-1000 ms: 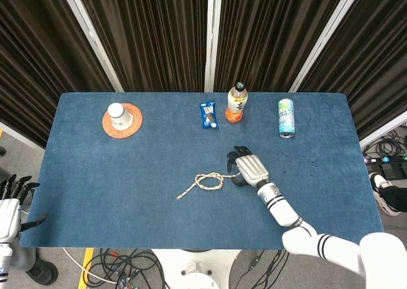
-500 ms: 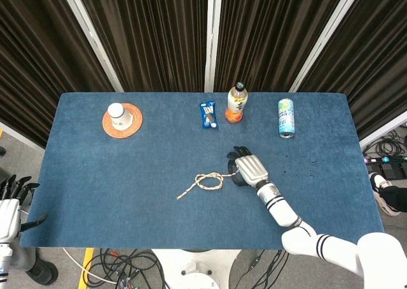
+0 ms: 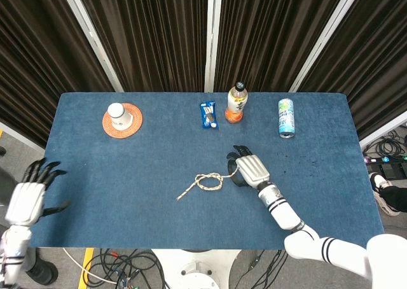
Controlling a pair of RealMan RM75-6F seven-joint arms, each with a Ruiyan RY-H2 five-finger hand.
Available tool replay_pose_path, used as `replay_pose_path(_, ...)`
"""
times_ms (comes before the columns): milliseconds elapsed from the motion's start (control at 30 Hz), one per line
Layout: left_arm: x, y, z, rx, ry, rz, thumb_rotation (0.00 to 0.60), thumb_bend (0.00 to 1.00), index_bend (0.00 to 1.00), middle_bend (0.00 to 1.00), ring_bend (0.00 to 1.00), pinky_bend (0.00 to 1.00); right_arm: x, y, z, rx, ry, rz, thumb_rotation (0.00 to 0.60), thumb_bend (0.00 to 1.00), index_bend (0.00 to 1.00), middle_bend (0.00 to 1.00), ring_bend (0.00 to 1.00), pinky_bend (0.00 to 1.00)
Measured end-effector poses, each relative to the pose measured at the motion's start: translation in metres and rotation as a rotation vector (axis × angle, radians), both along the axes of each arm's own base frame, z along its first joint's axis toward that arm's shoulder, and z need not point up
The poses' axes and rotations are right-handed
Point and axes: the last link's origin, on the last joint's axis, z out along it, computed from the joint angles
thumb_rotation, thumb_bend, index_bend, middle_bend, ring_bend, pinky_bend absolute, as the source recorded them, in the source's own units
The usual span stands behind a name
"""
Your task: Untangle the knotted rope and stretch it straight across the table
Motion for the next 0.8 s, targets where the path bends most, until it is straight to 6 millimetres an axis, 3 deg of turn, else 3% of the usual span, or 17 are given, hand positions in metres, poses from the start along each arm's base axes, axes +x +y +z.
replay_pose_path(167, 0.044, 0.037, -0.020, -0.122, -0.068, -0.122, 0.600, 0.12, 0.37, 0.17, 0.03, 0.06, 0.015, 0.010, 0.016, -0.003, -0.066, -0.015, 0.600, 0.42, 0.63, 0.24, 0.00, 0.01)
replay_pose_path(400, 0.112, 0.072, -0.072, -0.331, -0.089, -0.226, 0.600, 0.12, 0.40, 0.17, 0.05, 0.07, 0.017, 0.015, 0.034, -0.045, -0.093, -0.053, 0.600, 0.43, 0.63, 0.24, 0.00, 0.00)
replay_pose_path(600, 0.157, 0.083, -0.121, -0.417, -0.102, -0.242, 0.600, 0.10, 0.40, 0.17, 0.05, 0.07, 0.015, 0.017, 0.039, -0.057, -0.112, -0.065, 0.600, 0.44, 0.64, 0.24, 0.00, 0.00)
replay_pose_path(800, 0.192, 0.087, -0.156, -0.458, -0.114, -0.243, 0.600, 0.09, 0.41, 0.17, 0.05, 0.07, 0.008, 0.016, 0.055, -0.106, -0.126, -0.075, 0.600, 0.44, 0.64, 0.24, 0.00, 0.00)
